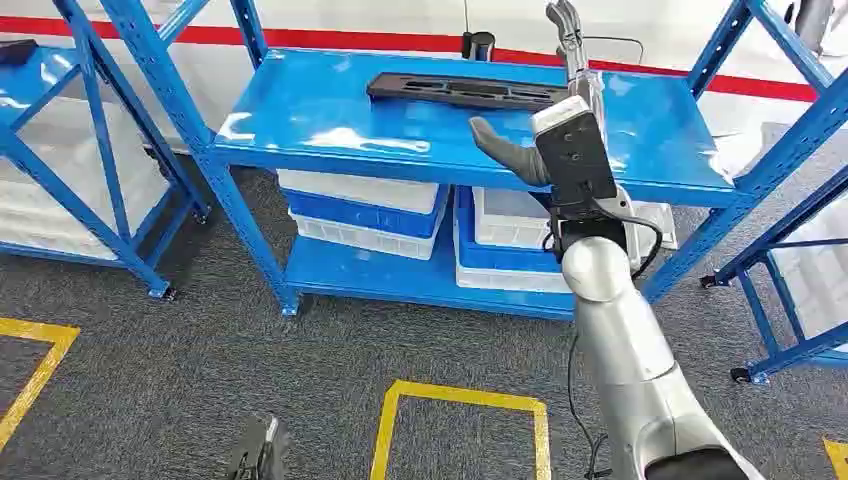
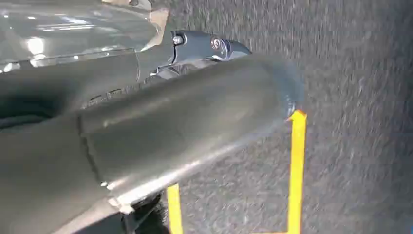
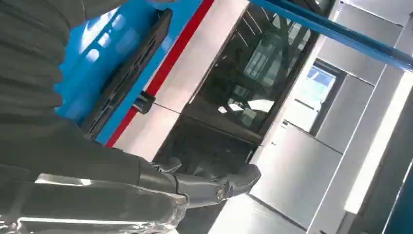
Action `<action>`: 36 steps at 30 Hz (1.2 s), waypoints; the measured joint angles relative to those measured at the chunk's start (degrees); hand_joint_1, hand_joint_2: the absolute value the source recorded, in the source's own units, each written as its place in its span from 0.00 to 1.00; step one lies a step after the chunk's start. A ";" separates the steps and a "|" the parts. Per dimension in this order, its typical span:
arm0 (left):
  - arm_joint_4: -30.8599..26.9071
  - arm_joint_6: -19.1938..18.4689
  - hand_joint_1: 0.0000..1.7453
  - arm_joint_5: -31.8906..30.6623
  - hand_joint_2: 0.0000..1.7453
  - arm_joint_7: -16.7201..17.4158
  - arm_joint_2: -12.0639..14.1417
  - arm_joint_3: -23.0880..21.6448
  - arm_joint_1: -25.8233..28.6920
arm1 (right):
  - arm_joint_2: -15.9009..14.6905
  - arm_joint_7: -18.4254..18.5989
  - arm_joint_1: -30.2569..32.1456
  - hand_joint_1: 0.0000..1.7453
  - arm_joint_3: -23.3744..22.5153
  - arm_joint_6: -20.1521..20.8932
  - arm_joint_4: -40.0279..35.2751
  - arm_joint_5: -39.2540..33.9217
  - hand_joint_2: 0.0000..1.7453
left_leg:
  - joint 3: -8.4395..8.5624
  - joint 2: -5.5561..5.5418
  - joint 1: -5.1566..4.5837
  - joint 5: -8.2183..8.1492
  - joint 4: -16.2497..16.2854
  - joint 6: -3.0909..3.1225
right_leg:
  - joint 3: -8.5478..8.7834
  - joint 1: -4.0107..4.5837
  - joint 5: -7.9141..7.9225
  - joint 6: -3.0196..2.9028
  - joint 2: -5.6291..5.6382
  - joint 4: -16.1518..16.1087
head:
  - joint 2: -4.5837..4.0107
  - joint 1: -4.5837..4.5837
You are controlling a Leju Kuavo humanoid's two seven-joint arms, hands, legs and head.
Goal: Take the parts from the cabinet and place them on the table.
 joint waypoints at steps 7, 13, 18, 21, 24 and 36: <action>0.02 0.37 0.00 2.25 0.00 -0.37 0.72 3.17 0.09 | -0.68 0.20 -0.64 0.00 0.31 -0.26 1.33 -0.46 1.00 | 0.99 1.25 0.83 0.04 -1.13 0.33 | -11.50 -0.97 -3.94 0.71 -3.10 17.42 | 0.00 0.26; 0.09 0.68 0.00 2.40 0.00 -0.46 1.40 4.54 0.07 | -0.92 0.31 -0.72 0.00 0.61 -0.35 1.68 -0.54 1.00 | 1.82 1.28 1.25 -1.67 -0.66 -2.40 | -4.66 -1.49 2.67 1.57 -3.53 1.87 | 0.00 0.18; 0.09 0.72 0.00 2.18 0.00 -0.50 1.51 4.65 -0.07 | -0.81 0.26 -1.19 0.00 0.61 -0.39 1.73 -0.66 1.00 | -0.78 1.58 1.71 -4.70 5.40 -2.93 | -3.31 -1.14 1.57 -1.06 -2.84 1.78 | 0.00 -0.18; 0.09 0.85 0.00 1.88 0.00 -0.50 1.53 4.65 0.10 | -0.81 0.28 -0.64 0.00 0.61 -0.50 1.88 -0.87 1.00 | -9.54 1.55 1.33 -8.08 18.47 -2.49 | -2.67 -0.25 0.86 -2.12 -2.61 1.79 | 0.00 -0.35; 0.11 0.96 0.00 1.62 0.00 -0.50 1.62 4.65 0.20 | -0.81 0.28 -0.33 0.00 0.61 -0.55 1.92 -0.96 1.00 | -9.32 1.28 0.12 -0.41 11.52 -0.31 | -1.36 0.67 -0.05 -2.65 -2.09 1.74 | 0.00 -0.35; 0.13 1.73 0.00 0.94 0.00 -0.57 1.79 4.63 -0.06 | -1.07 -0.26 0.73 0.00 0.52 -0.77 2.47 -1.31 1.00 | -0.29 1.01 -0.67 2.63 -2.62 1.82 | -9.54 0.25 -5.49 -0.11 -2.84 17.14 | 0.00 -0.13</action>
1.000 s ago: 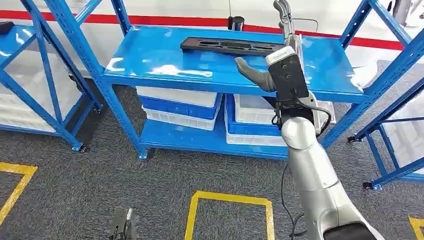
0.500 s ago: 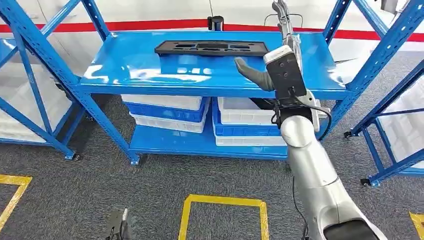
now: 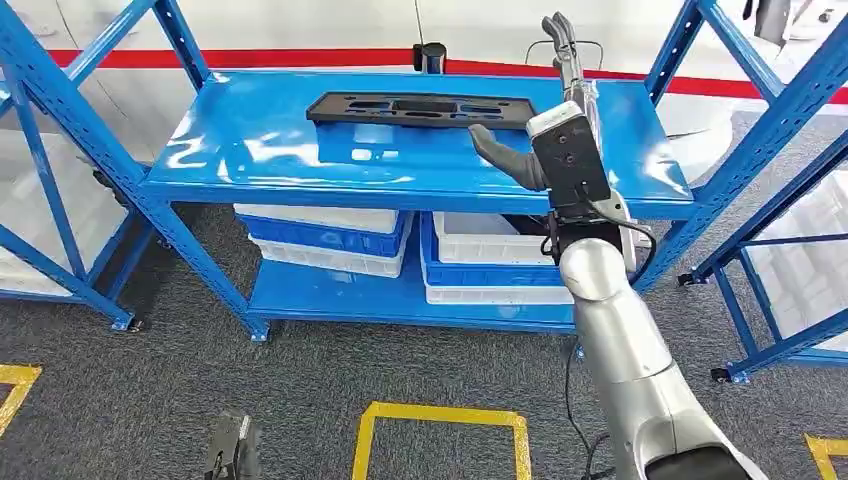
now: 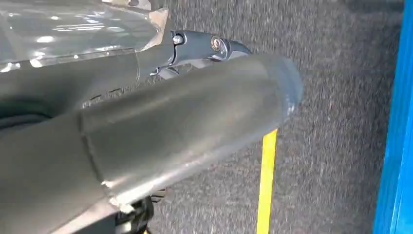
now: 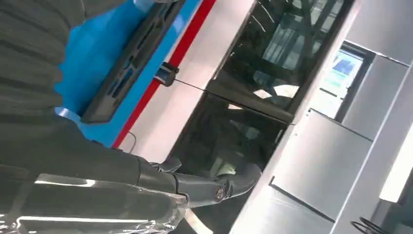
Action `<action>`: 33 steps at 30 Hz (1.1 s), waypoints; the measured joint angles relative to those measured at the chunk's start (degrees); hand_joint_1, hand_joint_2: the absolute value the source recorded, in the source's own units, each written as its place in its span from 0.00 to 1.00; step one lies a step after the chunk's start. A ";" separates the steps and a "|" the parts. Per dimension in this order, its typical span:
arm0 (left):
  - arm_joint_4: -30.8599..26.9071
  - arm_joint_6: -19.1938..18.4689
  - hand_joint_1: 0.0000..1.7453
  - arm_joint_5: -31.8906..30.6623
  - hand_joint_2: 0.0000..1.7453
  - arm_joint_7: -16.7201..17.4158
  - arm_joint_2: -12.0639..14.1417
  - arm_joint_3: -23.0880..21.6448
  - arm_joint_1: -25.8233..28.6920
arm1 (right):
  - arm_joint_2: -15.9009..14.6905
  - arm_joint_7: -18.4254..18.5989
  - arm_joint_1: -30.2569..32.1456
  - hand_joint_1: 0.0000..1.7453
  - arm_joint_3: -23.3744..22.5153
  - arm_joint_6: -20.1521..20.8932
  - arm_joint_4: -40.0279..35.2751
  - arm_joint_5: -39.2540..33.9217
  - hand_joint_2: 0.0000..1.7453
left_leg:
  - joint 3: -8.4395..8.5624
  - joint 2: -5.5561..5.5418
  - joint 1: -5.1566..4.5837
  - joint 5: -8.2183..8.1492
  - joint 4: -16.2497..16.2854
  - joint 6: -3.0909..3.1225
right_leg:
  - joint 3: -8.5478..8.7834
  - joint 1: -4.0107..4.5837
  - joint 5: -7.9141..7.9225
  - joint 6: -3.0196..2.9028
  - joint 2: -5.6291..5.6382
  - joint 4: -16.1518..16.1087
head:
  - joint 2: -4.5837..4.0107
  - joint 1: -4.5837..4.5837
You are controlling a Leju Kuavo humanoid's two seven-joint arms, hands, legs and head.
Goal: Take the parts from the cabinet and place them on the table.
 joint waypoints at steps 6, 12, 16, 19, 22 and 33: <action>0.00 0.02 0.00 0.00 0.00 -0.09 -0.02 0.00 0.29 | -0.66 -0.35 0.46 0.00 -0.13 -0.20 0.68 -0.15 1.00 | 2.69 0.01 1.00 -2.58 0.51 -2.55 | 4.03 -1.18 8.80 3.44 -1.45 -16.65 | 0.00 0.18; 0.00 -0.11 0.00 -0.09 0.00 -0.20 -0.26 0.00 0.02 | -0.81 -1.03 0.88 0.00 -0.39 -0.81 0.57 -0.33 1.00 | 0.81 0.26 1.38 -4.05 5.57 -4.11 | 6.40 -1.09 8.40 -1.38 -0.88 -16.58 | 0.00 -0.39; 0.02 -0.22 0.00 -0.17 0.00 -0.20 -0.35 -0.02 0.24 | -0.83 -1.05 1.80 0.00 -0.39 -0.81 0.59 -0.33 1.00 | -9.64 0.24 1.32 -9.06 19.01 -4.27 | 7.60 -0.21 7.07 -2.55 -0.35 -16.59 | 0.00 -0.57; 0.02 -0.22 0.00 -0.17 0.00 -0.20 -0.35 -0.02 0.26 | -0.83 -1.05 1.96 0.00 -0.39 -0.81 0.57 -0.33 1.00 | -7.29 0.18 0.73 -1.09 9.12 -2.56 | 9.34 0.55 5.92 -2.65 -0.01 -16.67 | 0.00 -0.57; 0.02 -0.22 0.00 -0.26 0.00 -0.22 -0.24 -0.07 0.10 | -0.85 -1.05 1.90 0.00 -0.42 -0.81 0.59 -0.33 1.00 | -4.49 -0.09 -0.69 1.04 1.89 -0.52 | 10.51 0.32 5.12 -2.23 0.27 -17.47 | 0.00 0.03; 0.02 -0.22 0.00 -0.24 0.00 -0.20 -0.70 0.00 0.16 | -1.05 -1.05 2.37 0.00 -0.61 -0.83 0.59 -0.31 1.00 | -0.18 -0.23 0.09 1.28 -0.77 -0.42 | 1.12 -0.85 1.65 0.67 -0.29 -3.51 | 0.00 -0.20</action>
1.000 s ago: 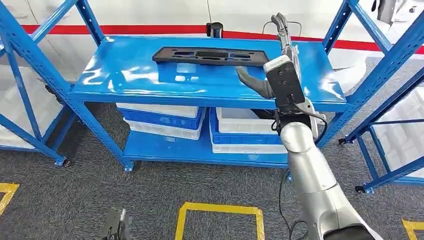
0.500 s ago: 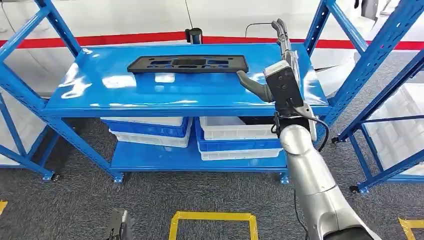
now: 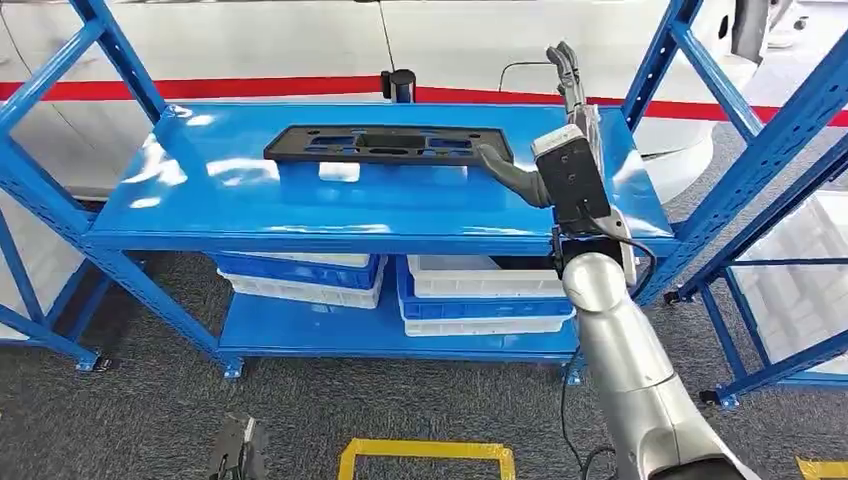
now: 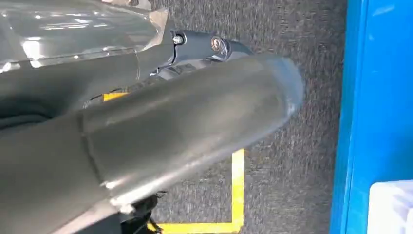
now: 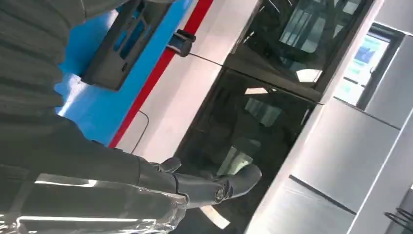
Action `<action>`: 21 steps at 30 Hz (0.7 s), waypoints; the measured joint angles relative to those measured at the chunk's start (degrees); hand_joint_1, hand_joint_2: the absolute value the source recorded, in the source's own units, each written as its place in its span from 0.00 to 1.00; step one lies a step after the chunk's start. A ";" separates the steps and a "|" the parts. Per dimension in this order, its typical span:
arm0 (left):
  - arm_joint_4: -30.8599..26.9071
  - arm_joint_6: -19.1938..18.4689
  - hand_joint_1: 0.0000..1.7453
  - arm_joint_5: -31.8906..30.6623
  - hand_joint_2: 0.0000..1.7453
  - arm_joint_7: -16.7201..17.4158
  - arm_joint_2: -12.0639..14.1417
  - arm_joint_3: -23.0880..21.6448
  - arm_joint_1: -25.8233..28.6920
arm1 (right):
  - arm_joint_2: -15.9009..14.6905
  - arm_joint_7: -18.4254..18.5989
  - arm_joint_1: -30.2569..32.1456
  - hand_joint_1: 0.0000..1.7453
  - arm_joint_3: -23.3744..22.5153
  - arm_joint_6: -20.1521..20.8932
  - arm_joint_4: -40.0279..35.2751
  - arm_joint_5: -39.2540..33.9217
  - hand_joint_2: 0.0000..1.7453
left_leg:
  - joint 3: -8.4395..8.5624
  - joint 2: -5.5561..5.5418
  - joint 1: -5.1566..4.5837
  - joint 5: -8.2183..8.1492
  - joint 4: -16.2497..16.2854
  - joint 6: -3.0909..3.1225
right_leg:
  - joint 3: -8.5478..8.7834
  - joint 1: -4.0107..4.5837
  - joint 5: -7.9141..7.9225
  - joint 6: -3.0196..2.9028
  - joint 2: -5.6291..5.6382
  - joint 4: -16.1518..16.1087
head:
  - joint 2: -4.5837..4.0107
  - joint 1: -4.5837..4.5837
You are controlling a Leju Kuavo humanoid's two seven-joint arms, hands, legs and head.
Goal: Take the parts from the cabinet and place them on the table.
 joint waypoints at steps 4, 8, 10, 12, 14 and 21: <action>0.00 -0.15 0.00 0.09 0.00 0.00 -0.02 0.00 -0.03 | -0.17 0.00 -0.02 0.00 -0.11 -0.02 0.02 0.04 1.00 | 0.74 -0.10 0.37 -1.71 1.10 -1.88 | 4.60 -0.11 5.15 0.88 -0.95 -13.96 | 0.00 0.20; -0.02 -0.22 0.00 0.17 0.00 0.02 -0.15 0.00 -0.02 | -0.13 -0.15 0.17 0.00 -0.28 -0.15 -0.17 0.15 1.00 | 0.78 0.22 0.88 -2.62 2.21 -3.29 | 6.14 -0.37 6.21 -2.07 -0.55 -13.69 | 0.00 -0.16; 0.00 -0.33 0.00 0.15 0.00 0.09 -0.20 0.00 -0.25 | -0.13 -0.24 0.17 0.00 -0.28 -0.31 -0.39 0.50 1.00 | -1.72 0.21 1.05 -4.22 6.81 -3.58 | 6.80 -0.20 5.78 -2.71 -0.51 -13.63 | 0.00 -0.41; 0.00 -0.57 0.00 0.11 0.00 0.48 -0.28 0.00 -0.21 | -0.11 -0.28 0.61 0.00 -0.28 -0.44 -0.46 0.96 1.00 | -6.90 0.21 1.22 -7.05 15.13 -4.11 | 7.37 0.11 5.28 -3.28 -0.51 -13.63 | 0.00 -0.42; 0.00 -0.17 0.00 0.35 0.00 0.48 -0.31 0.11 0.04 | -0.11 -0.28 1.21 0.00 -0.28 -0.33 -0.50 1.16 1.00 | -10.05 0.22 1.26 -7.99 17.71 -4.27 | 8.15 0.29 4.51 -3.26 -0.39 -13.62 | 0.00 -0.37; 0.00 -0.18 0.00 1.12 0.00 0.09 -0.24 1.14 0.12 | 1.01 0.68 1.09 0.00 -0.24 0.26 -1.38 2.12 1.00 | -4.16 0.14 0.03 1.17 1.37 -1.68 | 11.73 0.43 2.50 -1.51 0.05 -14.60 | 0.00 -0.41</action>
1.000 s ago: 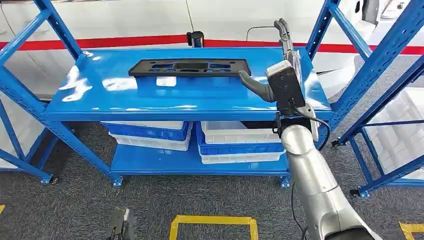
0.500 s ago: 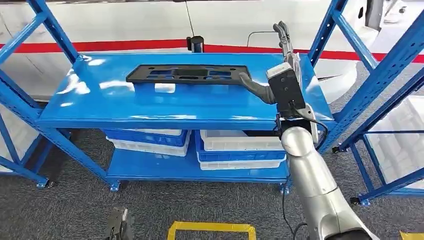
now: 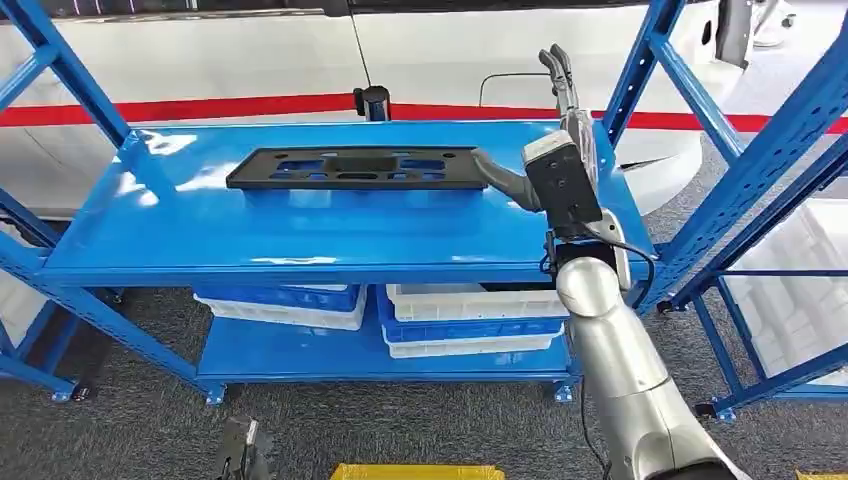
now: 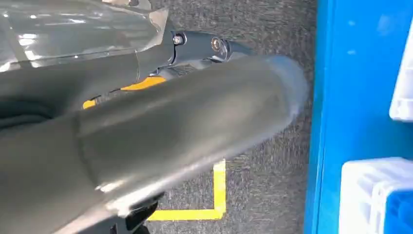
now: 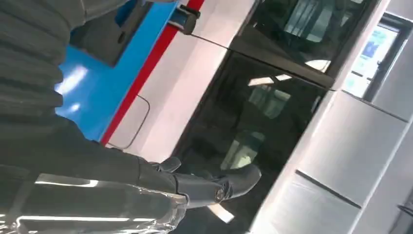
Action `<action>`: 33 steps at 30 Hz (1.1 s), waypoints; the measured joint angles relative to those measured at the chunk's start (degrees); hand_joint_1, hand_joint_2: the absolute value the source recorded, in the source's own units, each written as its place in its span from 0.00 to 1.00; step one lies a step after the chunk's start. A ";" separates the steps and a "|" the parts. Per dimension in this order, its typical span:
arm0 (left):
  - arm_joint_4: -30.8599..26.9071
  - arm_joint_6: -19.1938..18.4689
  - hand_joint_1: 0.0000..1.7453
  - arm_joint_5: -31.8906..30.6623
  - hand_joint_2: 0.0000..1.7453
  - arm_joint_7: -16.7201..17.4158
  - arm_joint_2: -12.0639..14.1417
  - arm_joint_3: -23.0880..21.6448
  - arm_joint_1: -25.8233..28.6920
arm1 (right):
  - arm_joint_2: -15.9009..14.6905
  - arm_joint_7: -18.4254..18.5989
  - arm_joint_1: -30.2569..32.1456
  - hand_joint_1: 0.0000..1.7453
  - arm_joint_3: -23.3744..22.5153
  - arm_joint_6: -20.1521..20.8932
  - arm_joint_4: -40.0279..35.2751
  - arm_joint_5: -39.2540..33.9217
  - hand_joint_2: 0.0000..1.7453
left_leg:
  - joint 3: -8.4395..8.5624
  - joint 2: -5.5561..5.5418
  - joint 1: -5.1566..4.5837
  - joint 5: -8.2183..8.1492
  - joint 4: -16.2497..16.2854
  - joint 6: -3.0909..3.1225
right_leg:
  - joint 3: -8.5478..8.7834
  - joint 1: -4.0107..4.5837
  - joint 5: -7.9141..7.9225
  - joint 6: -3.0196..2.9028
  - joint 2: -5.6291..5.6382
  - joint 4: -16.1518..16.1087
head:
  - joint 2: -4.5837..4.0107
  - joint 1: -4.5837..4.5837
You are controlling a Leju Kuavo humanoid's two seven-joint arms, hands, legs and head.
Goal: Take the parts from the cabinet and place them on the table.
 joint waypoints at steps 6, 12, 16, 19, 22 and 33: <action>0.04 -0.37 0.00 1.01 0.00 -0.02 -0.24 0.74 -0.04 | 0.26 0.44 0.20 0.00 0.04 0.07 -0.70 1.05 1.00 | 3.23 -0.14 0.22 -0.41 -1.22 1.64 | -8.22 0.11 -3.23 0.01 -0.13 14.33 | 0.00 0.02; 0.04 -1.31 0.00 2.23 0.00 -0.20 -0.50 1.92 0.44 | 0.85 0.81 0.64 0.00 0.15 1.02 -0.72 1.94 1.00 | 5.74 -0.63 0.28 -3.13 -0.62 0.62 | -7.67 -0.49 4.21 2.91 -0.48 1.85 | 0.00 0.17; 0.09 -1.66 0.00 3.95 0.00 0.20 -0.44 3.35 0.78 | 1.70 1.05 0.65 0.00 0.37 1.92 -0.65 2.58 1.00 | 5.95 -0.47 0.07 -4.20 0.23 -0.87 | -7.05 0.08 4.66 -0.18 -0.70 0.38 | 0.00 -0.05; 0.11 -1.57 0.00 4.20 0.00 0.57 -0.28 4.18 0.99 | 2.60 1.05 0.33 0.00 0.83 2.05 -0.70 2.89 1.00 | 4.67 -0.14 0.48 -5.70 3.37 -1.73 | -5.36 -0.31 4.43 -1.18 -0.57 0.31 | 0.00 -0.13; 0.28 -0.95 0.00 5.33 0.00 4.57 -0.26 5.00 1.39 | 3.21 1.48 0.25 0.00 1.40 3.19 -0.57 3.38 1.00 | -3.14 0.03 0.77 -10.34 15.74 -2.58 | -4.73 -0.14 3.53 -1.89 -0.57 0.33 | 0.00 -0.35; 2.03 9.79 0.00 5.44 0.00 23.94 2.12 7.87 6.77 | 4.42 3.54 4.76 0.00 10.21 6.14 0.83 11.69 1.00 | 1.70 -0.09 0.26 0.17 -0.56 -0.80 | -1.09 0.62 0.24 -0.14 0.01 -0.18 | 0.00 -0.50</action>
